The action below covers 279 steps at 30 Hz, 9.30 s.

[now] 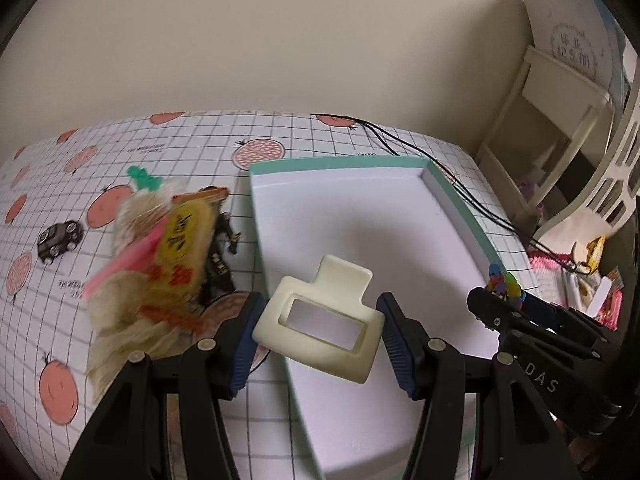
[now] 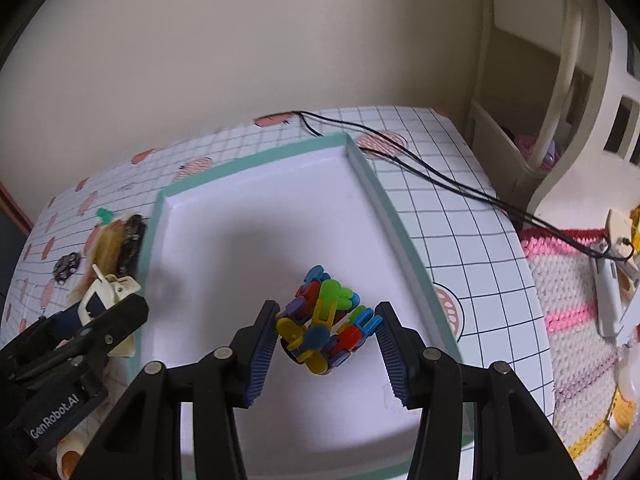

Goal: Organize objects
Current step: 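Carry the hair clip and block toy into the teal tray with both grippers, then open both grippers to release the clip and block toy in the tray, then move both open grippers back toward the pile of items, then grasp the cream lace cloth with the left gripper while the right grasps the rainbow pipe-cleaner ring, then carry the lace cloth and pipe-cleaner ring over the teal tray, then open both grippers to drop the lace cloth and ring in the tray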

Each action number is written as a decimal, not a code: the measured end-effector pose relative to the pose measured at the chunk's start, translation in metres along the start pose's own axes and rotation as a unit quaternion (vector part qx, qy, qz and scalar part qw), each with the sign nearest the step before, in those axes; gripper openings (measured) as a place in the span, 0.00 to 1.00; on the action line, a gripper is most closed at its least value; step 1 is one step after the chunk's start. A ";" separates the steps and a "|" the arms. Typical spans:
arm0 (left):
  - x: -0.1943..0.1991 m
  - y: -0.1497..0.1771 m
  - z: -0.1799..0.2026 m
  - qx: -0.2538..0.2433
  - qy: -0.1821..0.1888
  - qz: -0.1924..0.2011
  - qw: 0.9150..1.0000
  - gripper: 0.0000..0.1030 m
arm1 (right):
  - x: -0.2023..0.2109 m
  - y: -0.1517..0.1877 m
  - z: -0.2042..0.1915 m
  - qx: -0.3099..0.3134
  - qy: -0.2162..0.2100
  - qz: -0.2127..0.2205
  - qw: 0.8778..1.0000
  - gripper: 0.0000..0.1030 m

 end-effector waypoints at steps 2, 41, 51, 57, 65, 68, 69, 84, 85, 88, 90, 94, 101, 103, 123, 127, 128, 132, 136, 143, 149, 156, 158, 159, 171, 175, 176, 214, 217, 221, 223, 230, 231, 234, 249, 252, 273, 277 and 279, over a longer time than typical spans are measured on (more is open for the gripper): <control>-0.010 0.000 0.004 -0.005 0.000 -0.006 1.000 0.57 | -0.007 0.001 0.003 -0.002 0.001 -0.005 1.000 0.51; 0.018 0.006 -0.027 0.049 -0.013 -0.005 0.999 0.66 | 0.018 0.013 0.017 -0.028 -0.028 0.007 0.999 0.64; 0.019 0.008 -0.042 0.074 -0.039 0.021 0.996 0.94 | 0.013 0.014 0.010 -0.026 -0.039 0.005 0.999 0.87; 0.021 0.007 -0.050 0.081 -0.058 0.030 0.995 1.00 | 0.012 0.015 0.005 -0.016 -0.041 0.004 0.999 0.97; 0.023 0.007 -0.060 0.099 -0.061 0.030 0.993 1.00 | 0.011 0.017 0.006 -0.015 -0.031 0.004 0.999 1.00; 0.024 0.006 -0.062 0.101 -0.061 0.032 0.992 1.00 | 0.010 0.017 0.007 -0.016 -0.031 0.004 0.999 1.00; 0.024 0.006 -0.062 0.102 -0.060 0.032 0.992 1.00 | 0.011 0.016 0.006 -0.016 -0.029 0.004 0.999 1.00; 0.052 0.002 -0.090 0.104 -0.056 0.049 0.992 1.00 | 0.023 0.012 -0.018 -0.010 -0.033 0.027 0.999 1.00; 0.056 0.002 -0.096 0.108 -0.055 0.051 0.991 1.00 | 0.025 0.011 -0.023 -0.009 -0.036 0.030 0.999 1.00; 0.066 0.005 -0.114 0.124 -0.054 0.053 0.989 1.00 | 0.031 0.009 -0.039 -0.009 -0.051 0.039 0.998 1.00; 0.072 0.007 -0.128 0.133 -0.058 0.055 0.988 1.00 | 0.034 0.008 -0.048 -0.005 -0.057 0.048 0.997 1.00; 0.080 0.012 -0.157 0.134 -0.086 0.052 0.986 1.00 | 0.040 0.005 -0.073 0.008 -0.075 0.066 0.995 1.00; 0.078 0.027 -0.209 0.160 -0.116 0.021 0.980 1.00 | 0.037 0.008 -0.127 0.028 -0.124 0.069 0.990 1.00; 0.074 0.031 -0.220 0.174 -0.120 0.012 0.977 1.00 | 0.033 0.011 -0.140 0.038 -0.131 0.061 0.989 1.00; 0.051 0.042 -0.228 0.199 -0.122 -0.035 0.972 1.00 | -0.023 0.057 -0.208 0.146 -0.123 -0.076 0.979 0.68; 0.049 0.038 -0.215 0.174 -0.123 -0.031 0.976 1.00 | -0.029 0.058 -0.207 0.142 -0.127 -0.096 0.977 0.50; 0.048 0.037 -0.212 0.170 -0.122 -0.032 0.977 1.00 | -0.030 0.059 -0.206 0.142 -0.127 -0.099 0.977 0.49; 0.041 0.036 -0.197 0.153 -0.115 -0.040 0.981 1.00 | -0.032 0.062 -0.204 0.142 -0.132 -0.114 0.974 0.31; 0.031 0.037 -0.183 0.145 -0.109 -0.050 0.982 1.00 | -0.031 0.062 -0.203 0.147 -0.135 -0.118 0.973 0.18; 0.014 0.039 -0.163 0.141 -0.102 -0.065 0.983 1.00 | -0.032 0.063 -0.199 0.147 -0.142 -0.129 0.970 0.13; 0.002 0.042 -0.151 0.134 -0.097 -0.073 0.983 0.90 | -0.034 0.065 -0.194 0.146 -0.136 -0.137 0.970 0.14; -0.007 0.046 -0.147 0.129 -0.089 -0.084 0.984 0.72 | -0.034 0.066 -0.192 0.137 -0.143 -0.139 0.970 0.14; -0.007 0.048 -0.147 0.125 -0.089 -0.081 0.985 0.70 | -0.034 0.066 -0.191 0.136 -0.144 -0.140 0.970 0.14; -0.007 0.047 -0.146 0.123 -0.089 -0.080 0.985 0.66 | -0.034 0.065 -0.191 0.135 -0.146 -0.141 0.970 0.14; 0.005 0.042 -0.141 0.105 -0.083 -0.077 0.988 0.11 | -0.033 0.067 -0.193 0.150 -0.143 -0.140 0.968 0.10; 0.019 0.035 -0.139 0.107 -0.089 -0.055 0.989 0.10 | -0.027 0.061 -0.190 0.145 -0.150 -0.122 0.970 0.10; 0.024 0.033 -0.138 0.109 -0.090 -0.047 0.989 0.10 | -0.024 0.059 -0.189 0.142 -0.152 -0.115 0.971 0.10; 0.089 -0.006 -0.099 0.093 -0.069 0.089 0.989 0.10 | 0.031 0.019 -0.077 0.035 -0.120 -0.006 0.992 0.10; 0.085 -0.005 -0.075 0.071 -0.054 0.083 0.993 0.10 | 0.031 0.020 -0.053 0.017 -0.100 -0.009 0.995 0.10; 0.078 -0.001 -0.049 0.055 -0.026 0.069 0.996 0.10 | 0.034 0.021 -0.023 -0.001 -0.079 -0.006 0.997 0.10; 0.075 0.001 -0.037 0.048 -0.014 0.061 0.997 0.10 | 0.035 0.021 -0.009 -0.009 -0.070 -0.007 0.997 0.10; 0.066 0.010 0.008 -0.001 0.016 0.043 0.999 0.10 | 0.030 0.026 0.034 -0.043 -0.041 -0.026 0.998 0.10; 0.066 0.011 0.012 -0.007 0.019 0.042 0.999 0.10 | 0.029 0.027 0.038 -0.048 -0.039 -0.027 0.998 0.10; 0.060 0.015 0.025 -0.024 0.031 0.027 0.999 0.10 | 0.029 0.029 0.043 -0.055 -0.037 -0.032 0.997 0.10; 0.013 0.047 0.042 -0.093 0.029 -0.093 0.991 0.11 | 0.004 0.046 0.025 -0.013 -0.001 -0.096 0.995 0.10; 0.001 0.056 0.040 -0.101 0.015 -0.120 0.988 0.11 | 0.000 0.047 0.024 -0.009 -0.002 -0.104 0.995 0.10; 0.008 0.052 0.032 -0.073 0.049 -0.125 0.988 0.46 | 0.006 0.043 0.026 -0.010 -0.005 -0.084 0.996 0.29; 0.018 0.043 0.025 -0.061 0.057 -0.109 0.991 0.46 | 0.011 0.040 0.027 -0.016 -0.008 -0.071 0.997 0.31; 0.023 0.037 0.019 -0.050 0.062 -0.094 0.992 0.46 | 0.014 0.037 0.027 -0.018 -0.011 -0.060 0.998 0.31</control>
Point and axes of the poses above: each gripper's, at about its wrist camera, not at the fingertips, and x roughly against the way its jaws point, z to its right, y to its underside, the point moved 3 cm from there along -x, roughly the way its jaws point, and after that the axes turned 3 degrees about -y, right-handed, at the moved point
